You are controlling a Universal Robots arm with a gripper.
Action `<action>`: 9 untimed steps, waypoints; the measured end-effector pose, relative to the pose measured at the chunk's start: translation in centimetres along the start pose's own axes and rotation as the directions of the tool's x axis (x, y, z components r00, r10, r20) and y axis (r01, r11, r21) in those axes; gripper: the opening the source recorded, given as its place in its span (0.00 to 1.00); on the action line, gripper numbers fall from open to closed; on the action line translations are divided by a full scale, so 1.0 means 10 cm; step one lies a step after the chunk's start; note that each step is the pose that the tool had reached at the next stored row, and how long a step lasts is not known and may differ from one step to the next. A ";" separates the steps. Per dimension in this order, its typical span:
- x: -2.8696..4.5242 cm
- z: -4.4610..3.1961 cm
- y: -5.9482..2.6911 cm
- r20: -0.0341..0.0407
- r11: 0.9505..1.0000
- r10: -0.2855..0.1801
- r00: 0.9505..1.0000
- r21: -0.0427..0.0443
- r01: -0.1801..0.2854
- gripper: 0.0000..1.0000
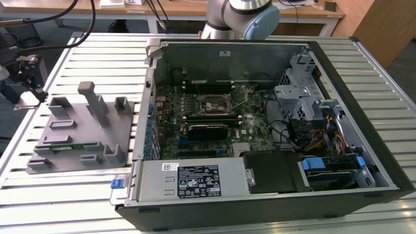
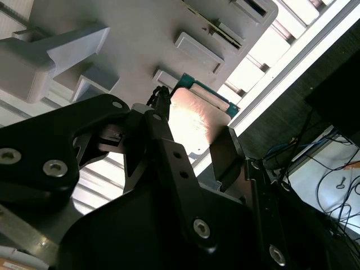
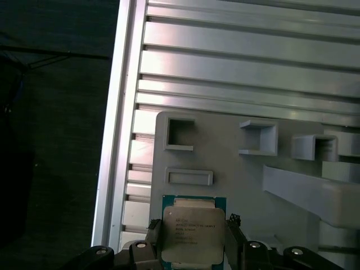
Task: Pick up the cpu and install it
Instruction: 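Pick up the cpu and move it towards the insertion slot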
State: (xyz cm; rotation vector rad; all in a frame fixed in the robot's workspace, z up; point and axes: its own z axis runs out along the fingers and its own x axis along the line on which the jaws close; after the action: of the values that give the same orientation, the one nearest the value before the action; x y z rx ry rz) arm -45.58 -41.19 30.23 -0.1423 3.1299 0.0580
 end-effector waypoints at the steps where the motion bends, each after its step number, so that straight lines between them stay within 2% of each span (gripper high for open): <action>1: 0.000 -0.003 0.000 0.000 1.000 0.000 1.000 0.000 0.000 0.53; 9: 0.000 -0.039 0.001 0.000 1.000 0.000 1.000 0.000 0.000 0.53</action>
State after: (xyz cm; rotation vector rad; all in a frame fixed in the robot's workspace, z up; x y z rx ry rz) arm -45.58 -41.19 30.62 -0.1423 3.1301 0.0579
